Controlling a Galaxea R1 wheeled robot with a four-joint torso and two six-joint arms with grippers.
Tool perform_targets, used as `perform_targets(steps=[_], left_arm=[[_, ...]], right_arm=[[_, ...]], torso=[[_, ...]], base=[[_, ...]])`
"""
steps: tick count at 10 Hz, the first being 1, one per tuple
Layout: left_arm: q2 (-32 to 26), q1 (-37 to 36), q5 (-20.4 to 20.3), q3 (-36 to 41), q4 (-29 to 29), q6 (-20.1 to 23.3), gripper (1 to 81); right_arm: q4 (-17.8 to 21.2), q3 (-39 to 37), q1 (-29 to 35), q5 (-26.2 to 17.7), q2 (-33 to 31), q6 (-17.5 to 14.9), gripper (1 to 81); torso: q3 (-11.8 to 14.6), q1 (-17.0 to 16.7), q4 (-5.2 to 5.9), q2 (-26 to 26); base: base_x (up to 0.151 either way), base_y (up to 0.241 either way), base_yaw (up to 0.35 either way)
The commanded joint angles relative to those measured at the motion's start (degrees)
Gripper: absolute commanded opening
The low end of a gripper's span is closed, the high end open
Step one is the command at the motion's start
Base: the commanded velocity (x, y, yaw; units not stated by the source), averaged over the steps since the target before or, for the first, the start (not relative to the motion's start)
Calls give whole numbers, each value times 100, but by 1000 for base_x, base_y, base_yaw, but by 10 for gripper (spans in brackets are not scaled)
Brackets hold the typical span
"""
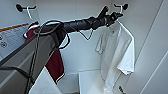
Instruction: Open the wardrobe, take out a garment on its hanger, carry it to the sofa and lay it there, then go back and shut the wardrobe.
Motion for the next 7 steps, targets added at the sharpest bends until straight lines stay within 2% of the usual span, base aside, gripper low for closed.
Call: perform_targets(steps=[1,7], left_arm=[[262,-945,-46,-65,162,-13,811],[262,-742,-213,515,234,-5,811]], right_arm=[[84,33,192,-328,24,3,811],[84,33,200,-328,33,12,811]], torso=[[0,0,0,0],[0,0,0,0]], base=[[0,0,0],[0,0,0]])
